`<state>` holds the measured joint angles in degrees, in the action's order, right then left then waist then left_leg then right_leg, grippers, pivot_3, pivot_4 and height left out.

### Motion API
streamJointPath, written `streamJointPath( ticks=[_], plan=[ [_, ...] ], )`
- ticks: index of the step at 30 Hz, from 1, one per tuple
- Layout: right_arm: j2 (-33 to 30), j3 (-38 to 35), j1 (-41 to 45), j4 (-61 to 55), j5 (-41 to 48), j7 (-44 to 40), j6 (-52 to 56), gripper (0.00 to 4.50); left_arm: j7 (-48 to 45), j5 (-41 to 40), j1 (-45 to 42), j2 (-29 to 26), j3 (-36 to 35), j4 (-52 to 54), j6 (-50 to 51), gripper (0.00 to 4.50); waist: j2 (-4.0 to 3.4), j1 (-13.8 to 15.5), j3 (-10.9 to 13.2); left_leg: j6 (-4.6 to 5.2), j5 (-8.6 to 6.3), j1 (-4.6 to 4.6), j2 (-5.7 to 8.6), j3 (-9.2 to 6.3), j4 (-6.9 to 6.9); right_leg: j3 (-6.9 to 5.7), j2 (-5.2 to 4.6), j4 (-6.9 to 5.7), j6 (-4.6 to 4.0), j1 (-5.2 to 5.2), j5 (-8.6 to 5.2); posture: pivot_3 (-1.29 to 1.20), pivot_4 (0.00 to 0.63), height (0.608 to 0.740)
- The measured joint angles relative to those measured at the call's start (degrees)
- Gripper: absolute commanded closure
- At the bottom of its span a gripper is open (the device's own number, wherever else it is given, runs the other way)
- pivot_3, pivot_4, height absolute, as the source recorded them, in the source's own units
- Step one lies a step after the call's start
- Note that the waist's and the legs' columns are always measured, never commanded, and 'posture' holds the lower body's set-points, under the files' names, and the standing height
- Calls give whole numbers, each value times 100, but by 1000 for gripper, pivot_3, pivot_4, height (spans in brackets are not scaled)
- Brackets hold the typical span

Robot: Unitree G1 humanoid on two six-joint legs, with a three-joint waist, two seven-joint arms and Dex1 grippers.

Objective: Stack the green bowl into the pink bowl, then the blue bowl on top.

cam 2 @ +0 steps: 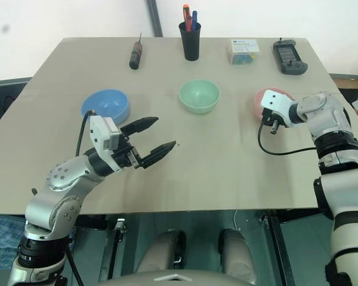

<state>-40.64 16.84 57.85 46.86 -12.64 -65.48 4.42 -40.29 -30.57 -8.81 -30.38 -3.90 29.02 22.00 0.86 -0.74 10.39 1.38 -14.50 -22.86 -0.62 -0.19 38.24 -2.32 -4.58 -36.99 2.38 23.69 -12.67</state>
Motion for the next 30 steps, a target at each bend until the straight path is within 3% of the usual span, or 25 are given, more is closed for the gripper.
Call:
streamJointPath(
  ticks=[11,15,29,30],
  plan=[
    [-337,288,-1338,-4738,398,-1208,1431,4311,-201,203,2,-206,-34,-181,-275,0,-5,29,3,0,-1,-1,0,-11,2,-8,-1,-2,1,0,0,0,150,740],
    [-371,545,-1513,-5700,391,-1335,1882,4311,-264,270,148,-344,-80,-285,-378,0,-5,26,3,0,-1,-1,0,-11,4,-9,-1,-2,1,0,0,0,150,740],
    [207,1348,-1525,-6321,24,-805,2632,4311,-471,412,490,-616,-296,-467,-577,0,-3,18,2,0,0,-1,1,-14,5,-11,-1,-2,1,0,-1,0,150,740],
    [236,1397,-1525,-6316,-8,-771,2646,3700,-469,414,509,-617,-296,-467,-586,0,-3,17,2,0,0,-1,1,-14,5,-11,-1,-2,1,0,-1,0,150,740]
  ],
)
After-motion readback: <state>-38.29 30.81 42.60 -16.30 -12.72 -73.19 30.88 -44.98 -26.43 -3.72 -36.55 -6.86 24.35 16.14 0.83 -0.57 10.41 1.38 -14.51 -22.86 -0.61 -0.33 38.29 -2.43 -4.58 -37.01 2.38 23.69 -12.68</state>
